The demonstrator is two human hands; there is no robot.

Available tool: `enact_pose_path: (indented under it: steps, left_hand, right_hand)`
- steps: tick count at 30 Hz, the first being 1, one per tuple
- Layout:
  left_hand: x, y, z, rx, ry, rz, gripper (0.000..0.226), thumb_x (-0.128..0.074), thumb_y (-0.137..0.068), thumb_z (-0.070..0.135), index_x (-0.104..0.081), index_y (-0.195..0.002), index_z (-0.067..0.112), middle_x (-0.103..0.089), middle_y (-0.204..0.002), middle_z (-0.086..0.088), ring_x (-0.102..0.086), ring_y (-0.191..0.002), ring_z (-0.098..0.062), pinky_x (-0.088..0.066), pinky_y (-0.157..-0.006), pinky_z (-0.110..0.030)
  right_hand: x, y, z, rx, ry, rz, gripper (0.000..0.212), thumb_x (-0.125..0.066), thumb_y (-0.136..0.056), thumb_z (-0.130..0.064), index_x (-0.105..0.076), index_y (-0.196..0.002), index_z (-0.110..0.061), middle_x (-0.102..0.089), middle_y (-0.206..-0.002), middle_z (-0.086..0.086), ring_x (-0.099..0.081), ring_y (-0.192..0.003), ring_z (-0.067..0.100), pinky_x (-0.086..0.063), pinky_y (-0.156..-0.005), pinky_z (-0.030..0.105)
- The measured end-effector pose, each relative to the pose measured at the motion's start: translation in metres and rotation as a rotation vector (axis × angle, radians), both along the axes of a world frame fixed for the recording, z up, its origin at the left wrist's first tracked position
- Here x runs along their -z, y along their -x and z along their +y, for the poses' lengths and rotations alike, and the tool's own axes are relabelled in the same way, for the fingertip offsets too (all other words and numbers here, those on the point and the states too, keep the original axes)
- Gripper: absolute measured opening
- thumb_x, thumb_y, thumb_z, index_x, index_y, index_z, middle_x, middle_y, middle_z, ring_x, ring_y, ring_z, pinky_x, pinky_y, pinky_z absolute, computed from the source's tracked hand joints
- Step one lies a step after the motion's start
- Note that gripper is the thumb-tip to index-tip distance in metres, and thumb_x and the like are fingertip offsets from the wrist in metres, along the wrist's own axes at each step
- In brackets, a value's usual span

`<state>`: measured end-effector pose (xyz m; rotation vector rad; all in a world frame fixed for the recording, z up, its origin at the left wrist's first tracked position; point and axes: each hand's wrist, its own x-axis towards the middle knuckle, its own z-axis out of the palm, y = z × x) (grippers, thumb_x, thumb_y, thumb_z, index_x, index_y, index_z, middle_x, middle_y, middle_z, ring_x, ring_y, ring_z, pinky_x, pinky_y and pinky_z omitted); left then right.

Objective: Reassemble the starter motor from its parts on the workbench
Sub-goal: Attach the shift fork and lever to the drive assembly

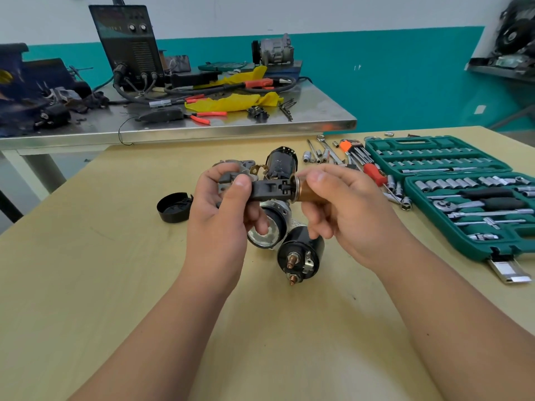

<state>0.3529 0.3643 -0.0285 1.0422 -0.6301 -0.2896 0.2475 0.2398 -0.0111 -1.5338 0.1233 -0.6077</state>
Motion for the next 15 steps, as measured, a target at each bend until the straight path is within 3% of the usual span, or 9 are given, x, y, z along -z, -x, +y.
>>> enact_pose_path:
  steps: [4, 7, 11, 15]
  left_hand:
    - [-0.0001, -0.0006, -0.0016, 0.070, 0.040, 0.067, 0.011, -0.053, -0.088, 0.025, -0.054, -0.098, 0.023, -0.047, -0.050, 0.004, -0.045, -0.040, -0.015, -0.048, -0.051, -0.026]
    - [0.0009, -0.0004, -0.0024, 0.096, 0.037, 0.091, 0.004, -0.050, -0.095, 0.021, -0.053, -0.099, 0.021, -0.046, -0.051, 0.003, -0.045, -0.040, -0.015, -0.048, -0.051, -0.026]
    - [0.0017, -0.0009, -0.0022, 0.098, 0.020, 0.124, 0.010, -0.044, -0.102, 0.015, -0.053, -0.098, 0.020, -0.045, -0.051, 0.003, -0.045, -0.040, -0.015, -0.048, -0.050, -0.026]
    - [0.0024, -0.0017, -0.0023, 0.067, 0.001, 0.109, 0.009, -0.046, -0.102, 0.016, -0.054, -0.099, 0.020, -0.046, -0.051, 0.003, -0.045, -0.040, -0.015, -0.047, -0.051, -0.028]
  right_hand:
    - [0.0009, -0.0014, -0.0008, -0.191, -0.262, 0.010, 0.021, -0.055, -0.084, -0.032, -0.062, -0.086, -0.013, -0.052, -0.053, 0.002, -0.037, -0.036, 0.013, -0.045, -0.046, 0.027]
    - [0.0015, -0.0021, -0.0014, -0.285, -0.363, 0.034, 0.023, -0.061, -0.081, -0.038, -0.059, -0.087, -0.015, -0.051, -0.053, 0.000, -0.038, -0.036, 0.012, -0.045, -0.046, 0.026]
    - [0.0027, -0.0023, -0.0011, -0.297, -0.367, 0.054, 0.025, -0.053, -0.083, -0.038, -0.058, -0.089, -0.014, -0.050, -0.053, -0.002, -0.038, -0.036, 0.011, -0.044, -0.047, 0.026]
    - [0.0024, -0.0026, -0.0016, -0.276, -0.315, 0.068, 0.034, -0.058, -0.082, -0.040, -0.052, -0.095, -0.009, -0.051, -0.053, -0.001, -0.039, -0.037, 0.011, -0.045, -0.046, 0.027]
